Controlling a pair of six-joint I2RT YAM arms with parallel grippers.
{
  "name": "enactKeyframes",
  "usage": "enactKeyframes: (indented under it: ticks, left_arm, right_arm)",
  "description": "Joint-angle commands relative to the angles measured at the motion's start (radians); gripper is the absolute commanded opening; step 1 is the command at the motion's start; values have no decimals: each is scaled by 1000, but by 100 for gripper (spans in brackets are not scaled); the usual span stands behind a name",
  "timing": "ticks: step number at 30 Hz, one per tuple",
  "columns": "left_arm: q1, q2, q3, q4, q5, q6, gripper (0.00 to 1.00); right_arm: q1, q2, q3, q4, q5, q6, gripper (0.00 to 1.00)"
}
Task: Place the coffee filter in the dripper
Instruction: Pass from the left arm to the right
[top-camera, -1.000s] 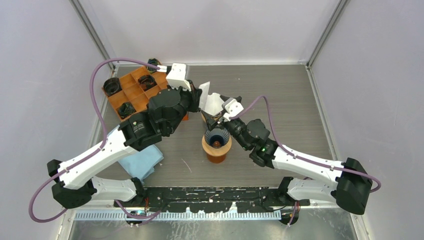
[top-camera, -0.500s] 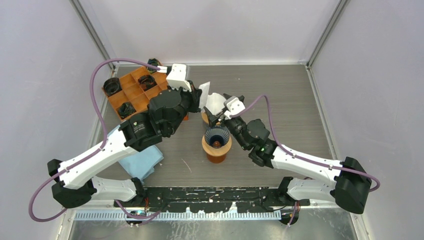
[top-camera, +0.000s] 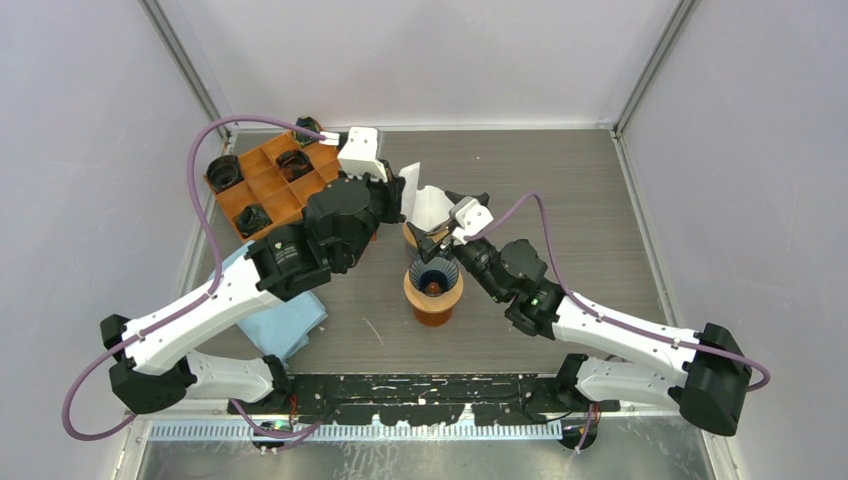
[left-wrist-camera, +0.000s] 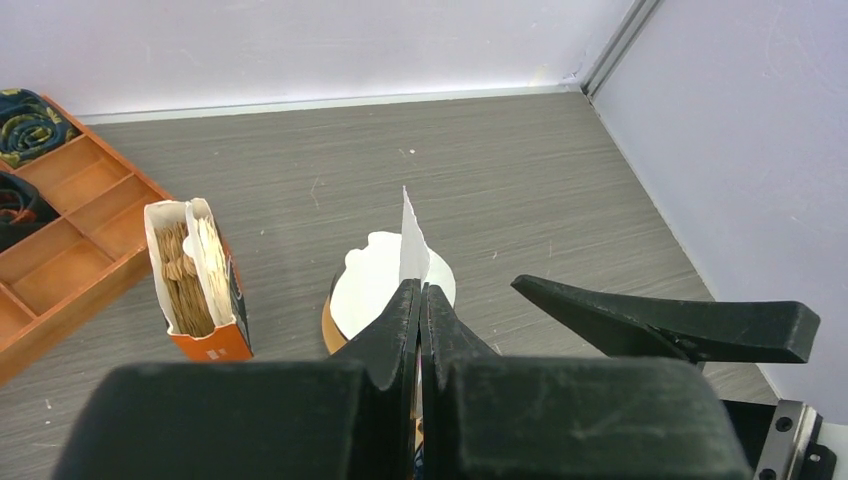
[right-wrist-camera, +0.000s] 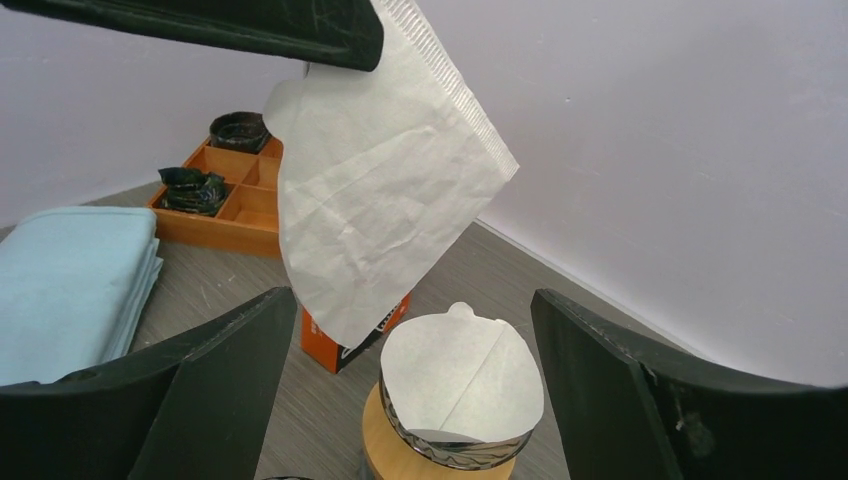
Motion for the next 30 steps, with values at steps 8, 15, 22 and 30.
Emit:
enactKeyframes:
  ticks: [8, 15, 22, 30]
  left_arm:
    - [-7, -7, 13, 76, -31, 5, 0]
    - [-7, -3, 14, 75, -31, 4, 0]
    - [-7, 7, 15, 67, -38, 6, 0]
    - [-9, 25, 28, 46, -51, 9, 0]
  right_arm:
    - [4, 53, 57, 46, 35, 1, 94]
    - [4, 63, 61, 69, 80, -16, 94]
    - [4, 40, 54, 73, 128, -34, 93]
    - [5, 16, 47, 96, 148, -42, 88]
